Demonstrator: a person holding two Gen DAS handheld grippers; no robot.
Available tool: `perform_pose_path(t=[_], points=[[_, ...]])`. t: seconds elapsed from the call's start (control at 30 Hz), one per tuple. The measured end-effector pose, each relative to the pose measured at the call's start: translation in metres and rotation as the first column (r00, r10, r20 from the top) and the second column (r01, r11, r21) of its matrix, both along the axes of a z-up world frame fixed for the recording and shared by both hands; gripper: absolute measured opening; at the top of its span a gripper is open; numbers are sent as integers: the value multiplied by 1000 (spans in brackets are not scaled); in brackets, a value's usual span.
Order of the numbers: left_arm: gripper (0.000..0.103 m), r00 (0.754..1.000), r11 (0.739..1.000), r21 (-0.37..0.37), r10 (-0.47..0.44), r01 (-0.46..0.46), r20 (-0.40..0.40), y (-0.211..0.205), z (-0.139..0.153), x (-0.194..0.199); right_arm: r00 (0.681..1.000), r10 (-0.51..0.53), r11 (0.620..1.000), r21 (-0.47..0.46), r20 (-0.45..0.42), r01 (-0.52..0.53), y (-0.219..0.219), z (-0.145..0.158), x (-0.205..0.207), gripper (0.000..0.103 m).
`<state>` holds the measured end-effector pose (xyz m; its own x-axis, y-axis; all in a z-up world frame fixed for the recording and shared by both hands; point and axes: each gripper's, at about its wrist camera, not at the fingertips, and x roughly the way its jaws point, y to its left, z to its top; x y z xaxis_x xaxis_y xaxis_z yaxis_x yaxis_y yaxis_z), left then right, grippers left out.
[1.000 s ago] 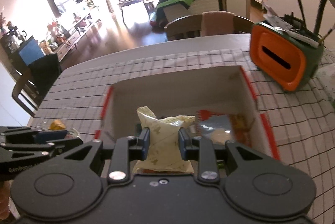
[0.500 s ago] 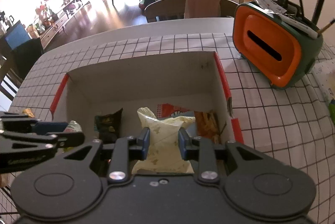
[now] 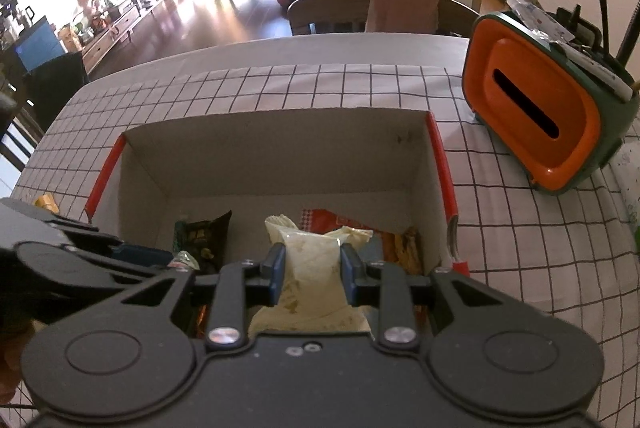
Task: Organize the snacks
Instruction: 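Carry the bread bag and drink pouch into the red box and release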
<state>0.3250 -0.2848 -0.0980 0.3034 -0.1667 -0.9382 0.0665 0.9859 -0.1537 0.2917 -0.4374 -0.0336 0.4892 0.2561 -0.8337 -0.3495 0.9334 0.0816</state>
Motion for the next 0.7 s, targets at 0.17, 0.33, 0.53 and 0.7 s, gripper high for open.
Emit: perform_pose_path(t=[0.17,0.33,0.53,0.7], points=[[35,1000,1000,2,-2,2,-11,-3,-6,2,1000,-10,1000,4,-16,10,-3,1,3,28],[36,1000,1000,7,-14,14,5,-4,-6,0,999,-29,999,17,-28,30,-6,2,5,28],[50,998,1000,-4,-18,18,53,-2,6,-12,999,-37,999,19,-25,37,-7,5,1,28],[54,994,1000,-4,-20,21,111,4,21,-25,999,-34,999,23,-12,34,-5,12,-6,29]])
